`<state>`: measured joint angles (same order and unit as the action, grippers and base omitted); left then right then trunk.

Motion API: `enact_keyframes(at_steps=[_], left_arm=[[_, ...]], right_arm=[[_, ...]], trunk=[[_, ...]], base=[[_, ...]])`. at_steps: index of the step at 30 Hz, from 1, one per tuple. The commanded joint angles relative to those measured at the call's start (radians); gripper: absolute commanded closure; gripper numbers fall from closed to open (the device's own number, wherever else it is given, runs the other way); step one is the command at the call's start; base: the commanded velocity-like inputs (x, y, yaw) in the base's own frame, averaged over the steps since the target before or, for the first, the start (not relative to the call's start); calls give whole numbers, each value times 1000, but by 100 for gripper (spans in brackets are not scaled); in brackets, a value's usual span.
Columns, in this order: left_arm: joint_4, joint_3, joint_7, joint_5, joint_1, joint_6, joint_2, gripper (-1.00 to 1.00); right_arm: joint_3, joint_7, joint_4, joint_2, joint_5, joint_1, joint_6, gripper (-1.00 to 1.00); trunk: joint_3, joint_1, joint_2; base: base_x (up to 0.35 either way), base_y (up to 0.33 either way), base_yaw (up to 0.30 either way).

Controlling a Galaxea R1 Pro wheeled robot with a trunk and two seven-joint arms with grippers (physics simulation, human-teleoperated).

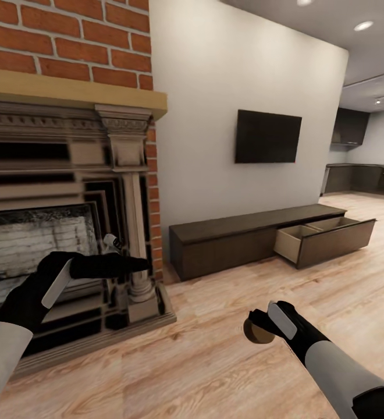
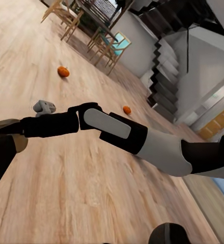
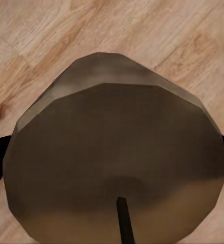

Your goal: Place each of the two pumpkins and all three candles from the living room inside a cabinet in the living room (use any cabinet), then make sure every cabinet is closed, and position the cauldron so it is next to a table in the living room.

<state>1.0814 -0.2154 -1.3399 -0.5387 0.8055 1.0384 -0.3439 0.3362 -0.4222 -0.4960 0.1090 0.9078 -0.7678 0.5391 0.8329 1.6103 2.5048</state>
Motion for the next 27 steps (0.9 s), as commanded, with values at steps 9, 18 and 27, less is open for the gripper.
enact_keyframes(at_steps=[9,18,27], left_arm=[[0,-2,35,-3,1,9,0,-100],[0,-2,52,-3,1,9,0,-100],[0,-2,53,-3,1,9,-1,-100]], right_arm=[[8,-9,-2,1,10,-1,1,100],[7,-9,-2,1,10,-1,1,100],[6,-9,-3,1,10,-1,1,100]], trunk=[[-5,0,1],[-11,0,1],[-18,0,1]], base=[[160,-257,-275],[184,-257,-274],[215,-250,-273]])
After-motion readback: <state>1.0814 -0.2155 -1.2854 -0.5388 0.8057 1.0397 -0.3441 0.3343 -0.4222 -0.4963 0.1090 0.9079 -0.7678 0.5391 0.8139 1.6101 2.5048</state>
